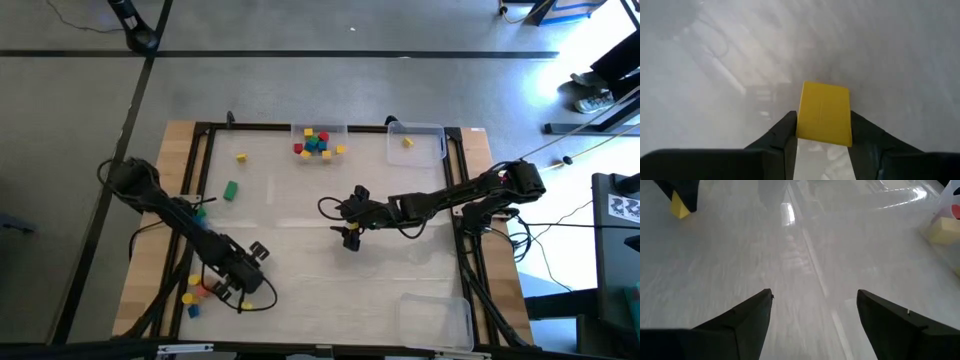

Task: Sort blocks by size
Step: Put the triangle yellow block into the top right transparent bin

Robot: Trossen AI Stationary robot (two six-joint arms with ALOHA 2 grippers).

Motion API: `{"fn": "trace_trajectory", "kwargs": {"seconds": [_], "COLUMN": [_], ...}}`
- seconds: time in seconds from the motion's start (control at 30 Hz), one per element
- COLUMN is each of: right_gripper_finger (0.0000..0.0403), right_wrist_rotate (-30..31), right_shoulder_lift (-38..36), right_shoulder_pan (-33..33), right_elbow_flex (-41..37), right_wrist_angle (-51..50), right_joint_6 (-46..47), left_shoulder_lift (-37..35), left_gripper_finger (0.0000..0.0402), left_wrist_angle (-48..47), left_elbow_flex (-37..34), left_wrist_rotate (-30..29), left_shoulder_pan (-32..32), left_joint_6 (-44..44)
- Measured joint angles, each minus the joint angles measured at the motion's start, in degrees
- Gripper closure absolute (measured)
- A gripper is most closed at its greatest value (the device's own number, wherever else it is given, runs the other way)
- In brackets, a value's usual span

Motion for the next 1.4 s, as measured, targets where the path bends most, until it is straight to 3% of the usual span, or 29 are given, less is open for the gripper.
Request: {"fn": "trace_trajectory", "kwargs": {"seconds": [0.2, 0.47, 0.6, 0.67, 1.03, 1.2, 1.4], "right_gripper_finger": [0.0113, 0.0113, 0.0113, 0.0113, 0.0114, 0.0114, 0.0114], "right_wrist_rotate": [0.2, 7.1, 3.3, -1.2, -23.4, -24.1, -22.5], "right_shoulder_lift": [0.0, 0.0, 0.0, 0.0, 6.1, 9.5, 10.2], "right_shoulder_pan": [0.0, -0.2, -2.5, -4.7, -14.5, -14.3, -14.3], "right_elbow_flex": [0.0, 0.0, 0.0, 0.0, 0.1, 0.1, 0.1], "right_wrist_angle": [0.1, 6.5, 13.2, 16.1, 34.1, 43.6, 49.6], "right_joint_6": [0.0, -6.9, -9.4, -9.6, -3.4, -0.1, 2.9], "left_shoulder_lift": [-8.2, -20.3, -22.5, -22.5, -19.9, -17.9, -16.3], "left_gripper_finger": [0.0277, 0.0274, 0.0275, 0.0275, 0.0276, 0.0276, 0.0276], "left_wrist_angle": [-3.6, -4.6, -2.5, -0.3, 20.6, 28.5, 30.4], "left_elbow_flex": [0.7, 0.3, 0.3, 0.3, 0.3, 0.3, 0.3], "left_wrist_rotate": [-7.7, -26.4, -37.6, -40.1, -42.1, -40.6, -38.6], "left_shoulder_pan": [1.7, 5.9, 9.0, 11.1, 23.2, 25.7, 25.7], "left_joint_6": [0.5, 4.5, 10.9, 14.5, 28.7, 32.9, 34.0]}}
